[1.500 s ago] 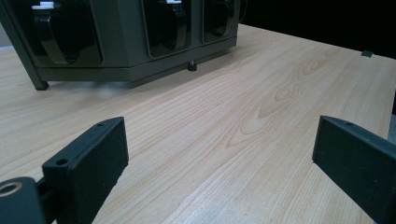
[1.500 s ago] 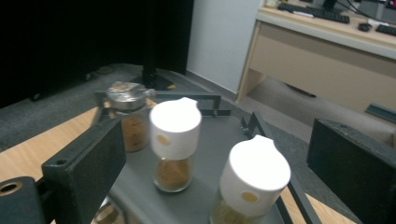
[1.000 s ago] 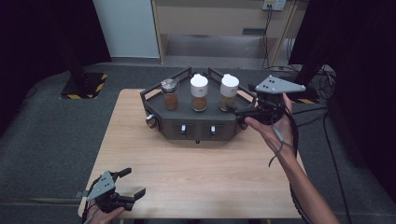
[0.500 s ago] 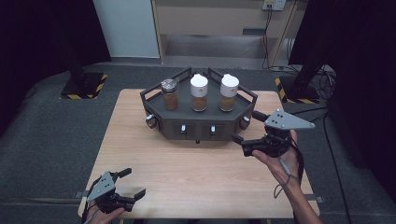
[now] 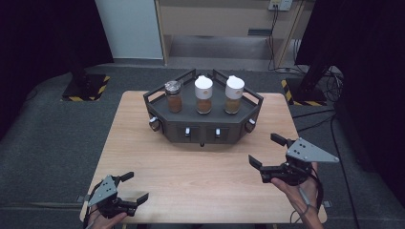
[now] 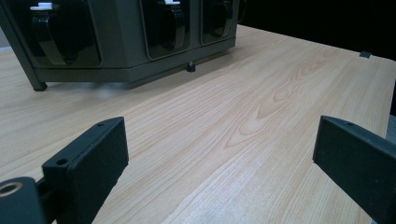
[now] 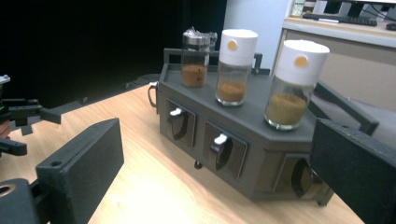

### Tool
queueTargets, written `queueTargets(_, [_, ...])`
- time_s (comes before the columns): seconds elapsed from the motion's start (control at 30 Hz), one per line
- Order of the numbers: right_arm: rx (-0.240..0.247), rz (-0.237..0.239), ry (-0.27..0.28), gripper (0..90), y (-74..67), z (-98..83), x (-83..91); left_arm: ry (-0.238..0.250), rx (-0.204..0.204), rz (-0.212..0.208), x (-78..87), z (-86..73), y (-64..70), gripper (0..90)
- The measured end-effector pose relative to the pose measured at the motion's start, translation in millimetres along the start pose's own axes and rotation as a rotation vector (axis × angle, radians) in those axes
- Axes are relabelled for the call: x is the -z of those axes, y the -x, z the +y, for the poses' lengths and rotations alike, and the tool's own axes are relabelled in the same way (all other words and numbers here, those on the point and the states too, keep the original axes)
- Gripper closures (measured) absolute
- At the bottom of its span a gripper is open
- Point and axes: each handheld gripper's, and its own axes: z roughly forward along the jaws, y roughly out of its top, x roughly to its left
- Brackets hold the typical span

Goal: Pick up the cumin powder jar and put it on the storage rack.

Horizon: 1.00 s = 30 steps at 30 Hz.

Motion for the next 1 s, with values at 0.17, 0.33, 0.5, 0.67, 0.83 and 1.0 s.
queueTargets(0.17, [-0.022,-0.023,-0.017,3.1,0.4,-15.5,11.3,0.019,0.012,0.005,2.1,-2.0,-0.5,2.2])
queueTargets(0.33, [-0.037,-0.055,-0.024,3.0,2.4,-37.3,21.9,0.02,0.013,0.007,2.4,-2.1,-0.6,2.1])
queueTargets(0.5, [-0.046,-0.072,-0.03,2.4,3.1,-56.6,28.9,0.02,0.013,0.008,2.5,-2.1,-0.5,2.1])
queueTargets(0.67, [-0.042,-0.083,-0.025,2.1,0.9,-73.3,33.1,0.022,0.012,0.009,2.9,-2.0,-0.2,2.1])
queueTargets(0.83, [-0.045,-0.082,-0.016,2.1,0.2,-87.9,36.4,0.031,0.014,0.013,4.1,-2.9,-0.3,2.1])
queueTargets(1.0, [-0.053,-0.085,-0.028,2.1,-0.2,-96.8,36.8,0.042,0.018,0.021,6.1,-4.3,-0.2,2.2])
